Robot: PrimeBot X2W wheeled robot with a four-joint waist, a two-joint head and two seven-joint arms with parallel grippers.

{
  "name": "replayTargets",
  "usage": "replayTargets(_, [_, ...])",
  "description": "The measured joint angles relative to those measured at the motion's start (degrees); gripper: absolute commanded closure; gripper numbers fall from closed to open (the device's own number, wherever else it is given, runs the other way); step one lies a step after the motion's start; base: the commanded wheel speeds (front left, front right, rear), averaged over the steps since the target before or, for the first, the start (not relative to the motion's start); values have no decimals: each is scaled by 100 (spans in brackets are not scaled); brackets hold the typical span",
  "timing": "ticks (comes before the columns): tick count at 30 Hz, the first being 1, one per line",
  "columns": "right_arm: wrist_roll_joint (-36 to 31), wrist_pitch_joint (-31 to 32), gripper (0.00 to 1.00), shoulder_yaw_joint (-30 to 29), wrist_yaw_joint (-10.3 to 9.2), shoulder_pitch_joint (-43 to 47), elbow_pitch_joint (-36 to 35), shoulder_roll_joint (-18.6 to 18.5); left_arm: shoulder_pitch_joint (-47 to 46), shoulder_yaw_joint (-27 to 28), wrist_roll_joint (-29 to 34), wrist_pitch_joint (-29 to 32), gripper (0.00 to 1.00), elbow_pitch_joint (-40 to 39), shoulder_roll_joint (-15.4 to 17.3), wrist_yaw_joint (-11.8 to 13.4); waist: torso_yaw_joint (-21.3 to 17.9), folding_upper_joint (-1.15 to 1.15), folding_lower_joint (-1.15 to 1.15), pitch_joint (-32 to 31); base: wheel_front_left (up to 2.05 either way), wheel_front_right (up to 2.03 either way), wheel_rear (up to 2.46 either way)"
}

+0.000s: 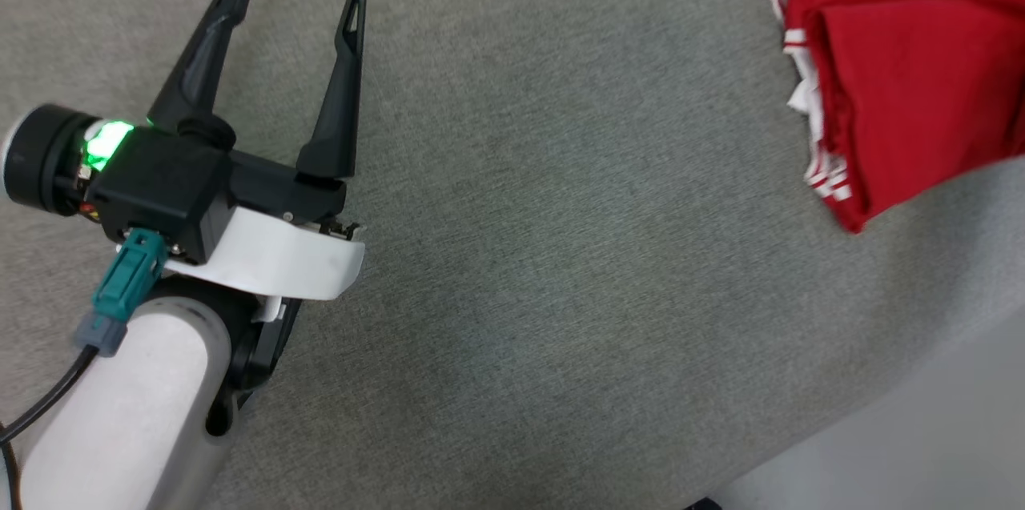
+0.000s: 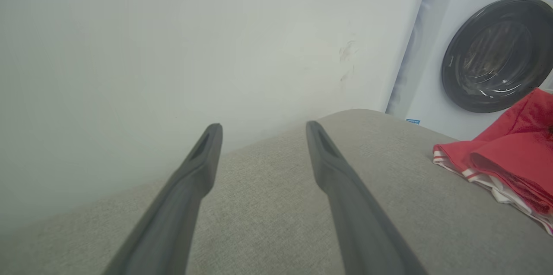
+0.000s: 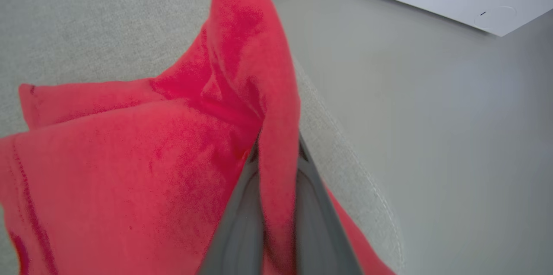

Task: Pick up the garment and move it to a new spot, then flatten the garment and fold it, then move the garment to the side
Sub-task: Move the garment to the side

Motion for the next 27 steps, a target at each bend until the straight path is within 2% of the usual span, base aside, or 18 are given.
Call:
replayTargets(6, [52, -1124, 100, -324, 1, -487, 645, 146, -239, -53, 138, 253, 0, -143, 87, -35, 3, 0, 0, 548, 0, 0, 0])
replayTargets(7, [-2, -1277, 95, -398, 0, -524, 816, 157, -247, -57, 152, 283, 0, -157, 110, -35, 11, 0, 0, 614, 0, 0, 0])
replayTargets(8, [-93, -1425, 66, -472, 1, -561, 993, 160, -261, -63, 167, 292, 0, -171, 121, -36, 21, 0, 0, 670, 0, 0, 0])
replayTargets(9, [-200, -1564, 24, -552, 0, -601, 1174, 162, -275, -71, 175, 293, 0, -171, 123, -37, 35, 0, 0, 714, 0, 0, 0])
replayTargets(10, [-304, -1745, 0, -638, 0, -641, 1332, 164, -282, -80, 175, 300, 0, -168, 123, -40, 54, 0, 0, 737, 0, 0, 0])
replayTargets(13, [-609, -2223, 0, -775, 0, -740, 1678, 143, -287, -109, 164, 275, 0, -122, 119, -60, 102, 0, 0, 701, 0, 0, 0])
replayTargets(17, [-900, -2831, 0, -722, 0, -778, 1783, -8, -202, -90, 64, 93, 0, 27, 36, -29, 135, 0, -1, 485, 0, 0, 0])
replayTargets(22, [-1122, -3284, 0, -375, 1, -520, 1648, -192, 171, -36, -155, -308, 0, 375, -176, 101, 212, 0, -1, 13, 0, 0, 0])
replayTargets(27, [-1135, -3407, 0, -3, 0, 29, 1266, -322, 682, 41, -410, -676, 0, 683, -338, 225, 353, 0, -1, -594, 0, 0, 0])
